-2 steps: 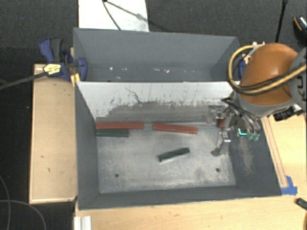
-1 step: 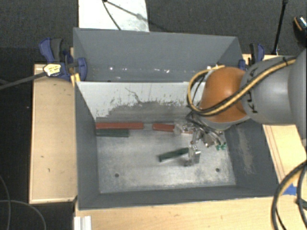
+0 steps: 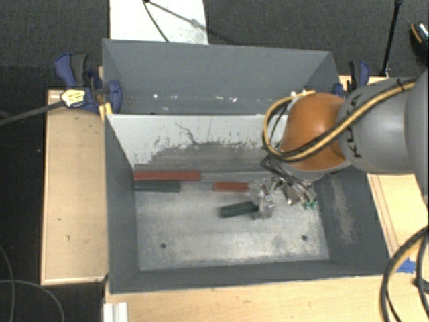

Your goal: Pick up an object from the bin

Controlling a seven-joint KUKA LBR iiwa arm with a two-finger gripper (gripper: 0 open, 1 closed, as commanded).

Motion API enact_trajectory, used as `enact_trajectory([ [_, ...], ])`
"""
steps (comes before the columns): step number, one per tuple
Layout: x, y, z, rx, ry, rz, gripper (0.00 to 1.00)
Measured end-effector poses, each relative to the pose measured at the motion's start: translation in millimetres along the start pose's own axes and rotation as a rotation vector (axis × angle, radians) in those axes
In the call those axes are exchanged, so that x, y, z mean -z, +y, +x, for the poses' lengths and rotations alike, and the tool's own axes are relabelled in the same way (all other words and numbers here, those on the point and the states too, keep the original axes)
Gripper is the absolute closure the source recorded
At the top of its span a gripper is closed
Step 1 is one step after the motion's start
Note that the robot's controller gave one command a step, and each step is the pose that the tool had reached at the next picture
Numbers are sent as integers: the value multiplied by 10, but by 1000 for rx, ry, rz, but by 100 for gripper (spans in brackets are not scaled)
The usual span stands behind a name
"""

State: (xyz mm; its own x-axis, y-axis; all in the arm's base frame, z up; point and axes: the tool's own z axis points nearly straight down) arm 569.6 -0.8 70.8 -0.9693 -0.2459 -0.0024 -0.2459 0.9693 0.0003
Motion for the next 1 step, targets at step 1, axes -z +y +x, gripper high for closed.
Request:
enact_trajectory([
  [1, 1408, 45, 56, 58, -8, 3, 100],
])
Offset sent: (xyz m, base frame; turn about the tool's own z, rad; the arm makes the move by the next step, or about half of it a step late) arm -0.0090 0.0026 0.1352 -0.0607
